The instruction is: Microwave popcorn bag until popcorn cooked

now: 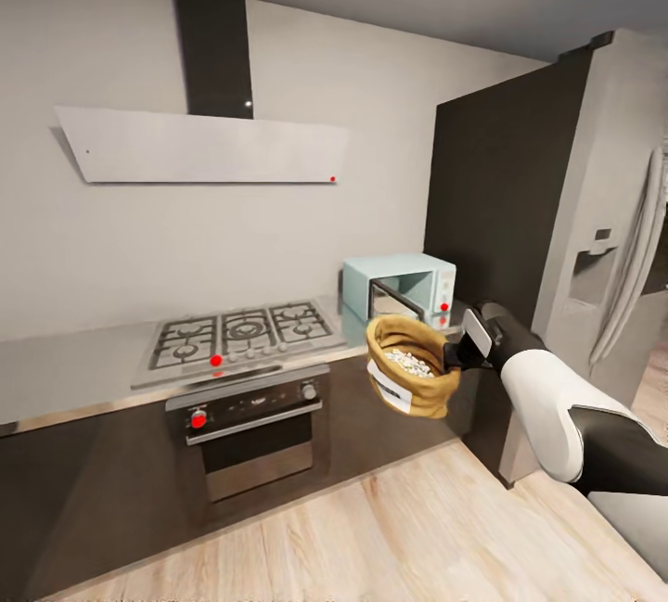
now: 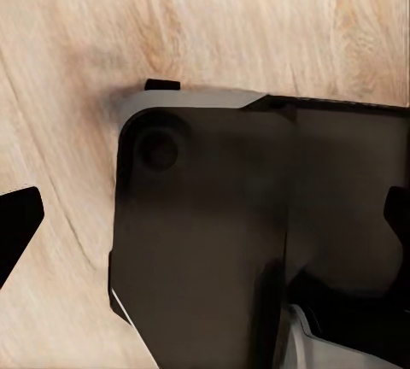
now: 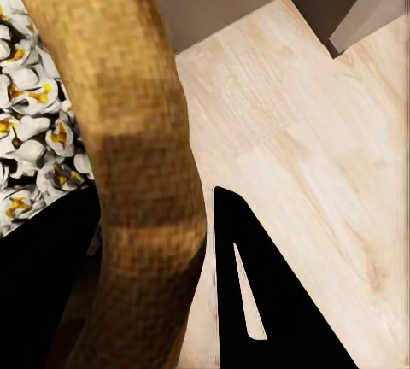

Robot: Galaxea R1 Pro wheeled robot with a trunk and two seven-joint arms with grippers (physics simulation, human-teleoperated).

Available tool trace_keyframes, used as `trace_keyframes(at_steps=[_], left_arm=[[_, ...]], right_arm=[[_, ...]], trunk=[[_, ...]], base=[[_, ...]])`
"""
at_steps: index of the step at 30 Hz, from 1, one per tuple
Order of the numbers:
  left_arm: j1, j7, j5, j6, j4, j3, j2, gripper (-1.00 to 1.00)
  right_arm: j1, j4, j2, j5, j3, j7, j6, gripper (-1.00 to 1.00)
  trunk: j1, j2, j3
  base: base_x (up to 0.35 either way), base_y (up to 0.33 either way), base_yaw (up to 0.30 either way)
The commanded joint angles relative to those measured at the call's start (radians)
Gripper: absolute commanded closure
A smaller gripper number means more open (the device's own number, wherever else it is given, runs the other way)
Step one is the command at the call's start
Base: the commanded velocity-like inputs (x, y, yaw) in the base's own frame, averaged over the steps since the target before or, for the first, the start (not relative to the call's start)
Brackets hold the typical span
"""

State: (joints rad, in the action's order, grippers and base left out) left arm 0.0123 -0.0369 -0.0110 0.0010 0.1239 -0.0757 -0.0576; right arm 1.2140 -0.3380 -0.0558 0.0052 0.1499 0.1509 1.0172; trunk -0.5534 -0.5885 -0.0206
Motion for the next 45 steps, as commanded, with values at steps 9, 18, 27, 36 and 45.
trace_keyframes(at_steps=[9, 18, 27, 36, 45], left_arm=[[0.000, -0.001, -0.001, 0.000, 0.000, -0.007, -0.001, -1.00], [0.000, -0.001, -0.001, 0.000, 0.000, -0.007, 0.000, -1.00], [0.000, -0.001, -0.001, 0.000, 0.000, -0.007, 0.000, -1.00], [0.000, -0.001, -0.001, 0.000, 0.000, -0.007, 0.001, -1.00], [0.000, -0.001, -0.001, 0.000, 0.000, -0.006, 0.001, -1.00]], right_arm=[[0.001, -0.001, 0.001, -0.001, 0.008, 0.004, 0.002, 1.00], [0.000, -0.001, 0.001, -0.001, 0.005, 0.004, 0.001, 1.00], [0.000, -0.001, 0.001, -0.001, 0.004, 0.004, 0.001, 1.00], [0.000, 0.000, 0.001, -0.001, 0.005, 0.004, 0.001, 1.00], [0.000, 0.004, 0.001, -0.001, 0.005, 0.004, 0.001, 1.00]], trunk=[[0.000, 0.000, 0.000], [0.000, 0.000, 0.000], [0.000, 0.000, 0.000], [0.000, 0.000, 0.000], [0.000, 0.000, 0.000]], base=[[-0.093, -0.305, 0.000], [-0.076, -0.306, 0.000], [-0.003, -0.311, 0.000], [0.032, -0.338, 0.000], [0.259, -0.203, 0.000]])
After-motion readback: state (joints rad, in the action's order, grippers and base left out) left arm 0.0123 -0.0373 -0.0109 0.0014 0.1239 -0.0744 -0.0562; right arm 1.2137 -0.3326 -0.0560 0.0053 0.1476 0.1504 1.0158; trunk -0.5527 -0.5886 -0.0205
